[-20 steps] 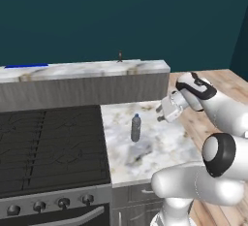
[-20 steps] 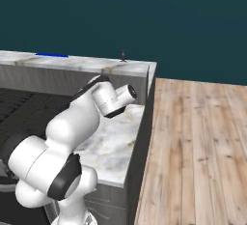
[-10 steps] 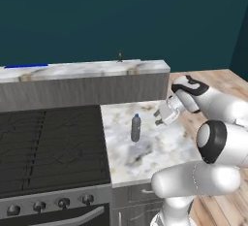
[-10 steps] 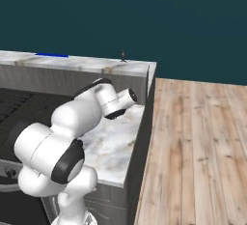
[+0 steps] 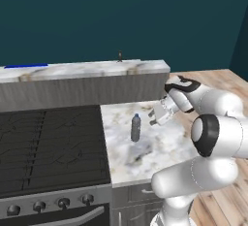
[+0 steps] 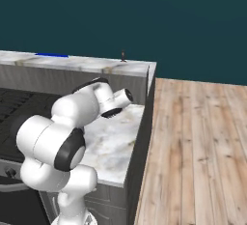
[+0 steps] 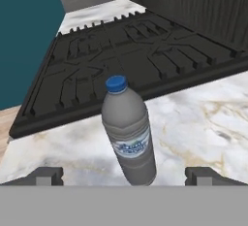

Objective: Place the drinks on the dining counter in a tight cluster.

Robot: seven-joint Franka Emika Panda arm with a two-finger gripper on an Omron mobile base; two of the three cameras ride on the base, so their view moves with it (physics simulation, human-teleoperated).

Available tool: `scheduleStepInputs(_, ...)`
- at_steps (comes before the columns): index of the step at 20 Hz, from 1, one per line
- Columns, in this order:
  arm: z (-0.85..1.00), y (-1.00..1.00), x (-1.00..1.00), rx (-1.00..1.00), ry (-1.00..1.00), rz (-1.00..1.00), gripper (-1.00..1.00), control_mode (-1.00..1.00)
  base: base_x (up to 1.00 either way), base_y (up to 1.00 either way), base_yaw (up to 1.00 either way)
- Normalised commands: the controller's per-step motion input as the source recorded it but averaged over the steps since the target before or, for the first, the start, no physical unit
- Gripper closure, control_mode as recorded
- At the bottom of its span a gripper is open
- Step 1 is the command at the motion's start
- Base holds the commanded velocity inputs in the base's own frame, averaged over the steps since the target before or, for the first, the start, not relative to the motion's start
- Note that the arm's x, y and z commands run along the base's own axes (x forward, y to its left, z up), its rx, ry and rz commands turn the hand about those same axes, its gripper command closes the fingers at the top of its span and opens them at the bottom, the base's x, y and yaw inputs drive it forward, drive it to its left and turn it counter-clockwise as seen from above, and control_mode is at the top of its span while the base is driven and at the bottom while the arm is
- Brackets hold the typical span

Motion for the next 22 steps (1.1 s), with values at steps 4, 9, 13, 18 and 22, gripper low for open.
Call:
scheduleStepInputs(4,-0.01,0.04,0.17,0.00,0.00,0.00,-1.00,-1.00,0.00,0.00,0.00)
scheduleStepInputs(9,0.00,0.12,0.00,0.00,0.00,0.00,-1.00,-1.00,0.00,0.00,0.00)
scheduleStepInputs(13,-0.01,0.20,0.00,0.00,0.00,0.00,-1.00,-1.00,0.00,0.00,0.00)
scheduleStepInputs(18,-0.09,0.09,0.00,0.00,0.00,0.00,-1.00,-1.00,0.00,0.00,0.00)
scheduleStepInputs(22,-0.19,0.03,-0.03,0.00,0.00,0.02,-1.00,-1.00,0.00,0.00,0.00)
